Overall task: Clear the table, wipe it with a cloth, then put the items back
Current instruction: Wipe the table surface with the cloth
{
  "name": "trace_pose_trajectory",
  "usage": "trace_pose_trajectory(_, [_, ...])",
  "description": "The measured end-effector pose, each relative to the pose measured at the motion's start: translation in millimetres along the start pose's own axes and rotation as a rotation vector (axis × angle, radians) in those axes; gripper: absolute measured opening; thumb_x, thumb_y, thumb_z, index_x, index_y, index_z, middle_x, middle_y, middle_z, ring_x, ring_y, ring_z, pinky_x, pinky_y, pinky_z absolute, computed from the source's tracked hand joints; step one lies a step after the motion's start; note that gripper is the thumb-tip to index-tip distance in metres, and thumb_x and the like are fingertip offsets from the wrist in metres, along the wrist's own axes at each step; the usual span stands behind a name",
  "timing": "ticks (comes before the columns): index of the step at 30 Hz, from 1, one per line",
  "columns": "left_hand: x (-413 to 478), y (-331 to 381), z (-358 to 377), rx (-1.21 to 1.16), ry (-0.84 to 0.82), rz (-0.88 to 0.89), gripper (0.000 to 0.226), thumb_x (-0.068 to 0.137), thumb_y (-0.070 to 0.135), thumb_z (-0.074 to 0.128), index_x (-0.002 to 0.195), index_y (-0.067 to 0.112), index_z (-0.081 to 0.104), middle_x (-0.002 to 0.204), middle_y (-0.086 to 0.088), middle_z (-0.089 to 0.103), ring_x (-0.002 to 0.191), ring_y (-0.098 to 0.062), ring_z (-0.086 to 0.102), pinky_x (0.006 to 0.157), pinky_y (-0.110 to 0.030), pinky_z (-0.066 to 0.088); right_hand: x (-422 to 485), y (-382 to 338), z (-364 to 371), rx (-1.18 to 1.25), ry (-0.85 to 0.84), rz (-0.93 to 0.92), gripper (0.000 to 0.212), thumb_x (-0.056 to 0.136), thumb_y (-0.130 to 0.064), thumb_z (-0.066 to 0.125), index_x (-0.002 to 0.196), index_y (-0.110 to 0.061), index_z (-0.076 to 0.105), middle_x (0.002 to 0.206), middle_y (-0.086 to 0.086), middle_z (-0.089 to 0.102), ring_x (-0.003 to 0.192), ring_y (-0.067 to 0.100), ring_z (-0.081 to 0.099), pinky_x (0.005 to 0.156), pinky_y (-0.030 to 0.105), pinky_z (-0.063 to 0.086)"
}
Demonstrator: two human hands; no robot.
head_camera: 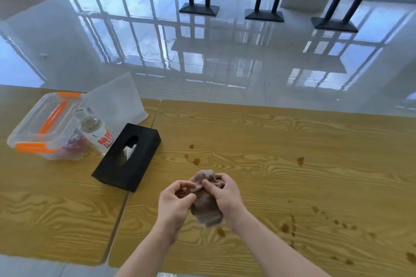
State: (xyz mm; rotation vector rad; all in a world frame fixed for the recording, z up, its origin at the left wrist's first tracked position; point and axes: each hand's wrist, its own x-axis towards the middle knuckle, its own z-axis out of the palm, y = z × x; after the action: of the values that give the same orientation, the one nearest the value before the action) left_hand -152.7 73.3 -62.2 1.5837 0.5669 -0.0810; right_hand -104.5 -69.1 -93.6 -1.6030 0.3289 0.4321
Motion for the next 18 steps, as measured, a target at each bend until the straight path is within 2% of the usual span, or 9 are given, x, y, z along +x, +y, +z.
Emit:
trace_pose_trajectory(4, [-8.9, -9.8, 51.7, 0.002, -0.121, 0.029, 0.029, 0.078, -0.008, 0.072, 0.083, 0.02, 0.076, 0.087, -0.026, 0.07, 0.075, -0.024, 0.06, 0.071, -0.045, 0.054, -14.4, 4.4, -57.1, -0.14, 0.159, -0.17, 0.014, 0.088, -0.03, 0.075, 0.093, -0.024, 0.063, 0.083, -0.005, 0.069, 0.077, 0.012, 0.063, 0.078, 0.032, 0.052])
trace_pose_trajectory(8, [-25.8, -20.4, 86.0, 0.074, -0.214, 0.137, 0.022, 0.076, 0.01, 0.079, 0.09, 0.025, 0.075, 0.089, -0.008, 0.071, 0.079, -0.02, 0.066, 0.075, -0.04, 0.06, -34.2, 2.9, -115.4, -0.052, 0.174, -0.169, 0.005, 0.093, -0.025, 0.069, 0.089, -0.027, 0.066, 0.091, 0.0, 0.071, 0.087, 0.017, 0.066, 0.081, 0.034, 0.052])
trace_pose_trajectory(10, [-26.2, -35.0, 84.8, 0.32, -0.204, 0.301, 0.024, 0.079, 0.013, 0.078, 0.096, 0.029, 0.072, 0.097, 0.005, 0.067, 0.086, -0.01, 0.064, 0.076, -0.028, 0.056, -42.8, 8.8, -149.5, 0.011, 0.192, -0.126, 0.005, 0.094, -0.025, 0.068, 0.09, -0.027, 0.067, 0.093, 0.004, 0.072, 0.088, 0.02, 0.067, 0.082, 0.04, 0.054])
trace_pose_trajectory(12, [-18.0, -54.4, 69.7, 0.648, -0.135, 0.479, 0.03, 0.084, 0.015, 0.075, 0.111, 0.024, 0.07, 0.109, 0.01, 0.062, 0.099, -0.007, 0.059, 0.08, -0.024, 0.051, -51.0, 19.5, -180.7, 0.069, 0.275, -0.077, 0.002, 0.095, -0.023, 0.068, 0.093, -0.024, 0.068, 0.095, 0.009, 0.072, 0.087, 0.024, 0.067, 0.08, 0.044, 0.055])
trace_pose_trajectory(15, [3.4, -85.9, 35.8, 1.009, -0.113, 0.553, 0.045, 0.086, 0.022, 0.07, 0.129, 0.012, 0.063, 0.129, -0.004, 0.057, 0.122, -0.024, 0.052, 0.098, -0.038, 0.05, -58.9, 45.9, -209.8, 0.072, 0.427, 0.023, 0.005, 0.096, -0.022, 0.066, 0.097, -0.018, 0.064, 0.1, 0.015, 0.071, 0.087, 0.026, 0.068, 0.081, 0.047, 0.056])
trace_pose_trajectory(18, [19.3, -107.8, 8.5, 1.229, -0.117, 0.559, 0.05, 0.091, 0.035, 0.057, 0.135, 0.01, 0.057, 0.143, -0.016, 0.049, 0.139, -0.034, 0.04, 0.114, -0.05, 0.038, -63.6, 74.1, -218.1, -0.196, 0.49, 0.132, 0.012, 0.097, -0.027, 0.064, 0.104, -0.02, 0.057, 0.11, 0.011, 0.067, 0.098, 0.027, 0.065, 0.089, 0.049, 0.054])
